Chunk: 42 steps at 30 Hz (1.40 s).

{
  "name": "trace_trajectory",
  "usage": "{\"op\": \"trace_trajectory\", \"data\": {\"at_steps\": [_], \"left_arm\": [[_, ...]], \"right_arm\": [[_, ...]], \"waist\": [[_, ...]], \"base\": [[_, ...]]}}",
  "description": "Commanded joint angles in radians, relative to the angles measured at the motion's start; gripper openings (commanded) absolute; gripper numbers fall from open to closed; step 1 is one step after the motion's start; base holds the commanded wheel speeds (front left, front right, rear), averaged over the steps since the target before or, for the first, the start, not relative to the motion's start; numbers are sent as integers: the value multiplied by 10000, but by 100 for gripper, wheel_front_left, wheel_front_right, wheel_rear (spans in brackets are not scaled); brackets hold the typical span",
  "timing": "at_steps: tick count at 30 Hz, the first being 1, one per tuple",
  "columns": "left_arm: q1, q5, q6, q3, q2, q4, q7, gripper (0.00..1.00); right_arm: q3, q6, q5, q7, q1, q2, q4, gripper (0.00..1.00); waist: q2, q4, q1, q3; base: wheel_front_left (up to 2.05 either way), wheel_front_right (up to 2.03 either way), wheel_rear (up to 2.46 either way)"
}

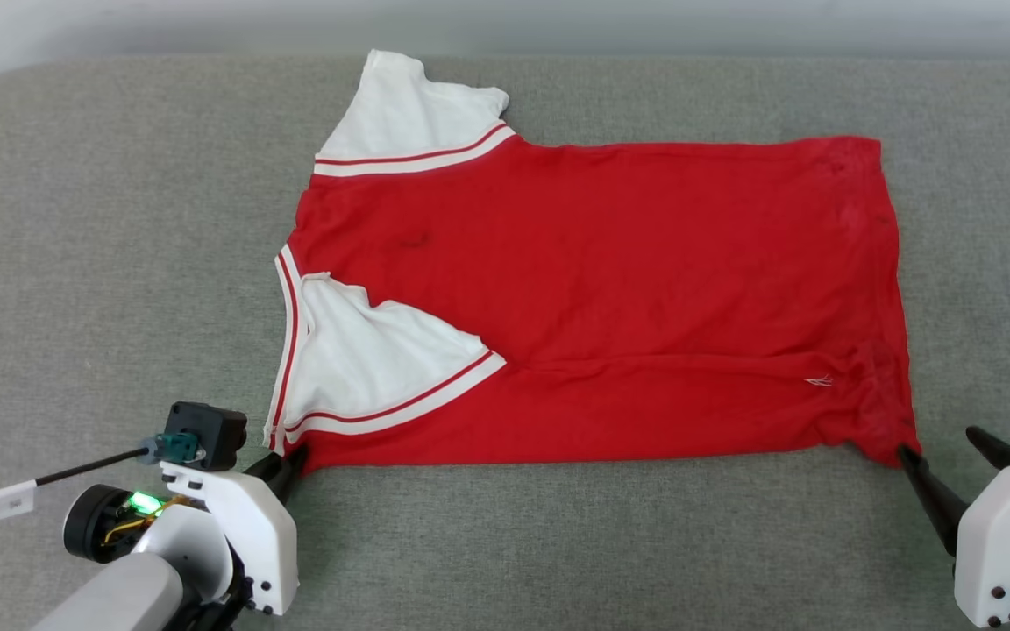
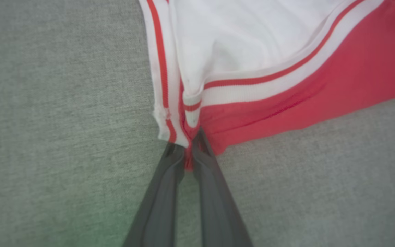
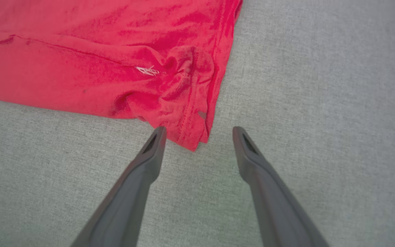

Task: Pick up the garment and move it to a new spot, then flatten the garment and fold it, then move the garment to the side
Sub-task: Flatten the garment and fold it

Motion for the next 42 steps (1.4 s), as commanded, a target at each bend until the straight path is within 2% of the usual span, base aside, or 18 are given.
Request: {"op": "trace_trajectory", "data": {"at_steps": [1,6,9,18,25,26,27,28,29,34,42], "left_arm": [[274,57,18,-200,-76,59,4,0],[135,247,319,142,193,-907,-393,0],[184,402,546,217,426,-1636,-413,0],[362,727,1148,295,838,-3561,-268,0],[346,856,1217,185,919,-3942,-183,0],[350,850,1185,140,925,-3912,-131,0],[350,850,1185,140,925,-3912,-131,0],[351,856,1164,114,931,-3870,-109,0],[355,853,1138,82,930,-3820,-79,0],[415,903,1054,-69,984,-3445,7,0],[925,675,979,-370,1235,-3113,279,0]], "right_arm": [[15,-7,-51,95,-40,73,72,100],[47,-7,-327,541,-283,-30,627,100],[-55,-7,-603,862,-529,155,1122,100],[-66,-7,-1269,1485,-1403,444,2402,100],[183,-7,-1347,1563,-1608,584,3370,100],[363,-7,-1247,1627,-1546,596,3694,48],[363,-7,-1247,1627,-1546,596,3694,48],[408,-7,-1235,1615,-1515,585,3824,14],[447,-7,-1212,1612,-1499,564,3933,0],[395,-12,-1125,1443,-1476,227,4046,0],[226,-12,-638,1698,-1009,-571,2981,0]], "waist": [[-1,131,0,-190],[-1,434,0,-504],[-1,609,0,-574],[-1,950,0,-212],[-1,1071,0,91],[-1,1093,0,145],[-1,1093,0,145],[-1,1099,0,164],[-1,1101,0,173],[-1,1031,0,-34],[-1,804,0,-952]], "base": [[0,0,0],[0,0,0],[0,0,0],[0,0,0],[0,0,0],[0,0,0],[0,0,0],[0,0,0],[0,0,0],[0,0,0],[0,0,0]]}}
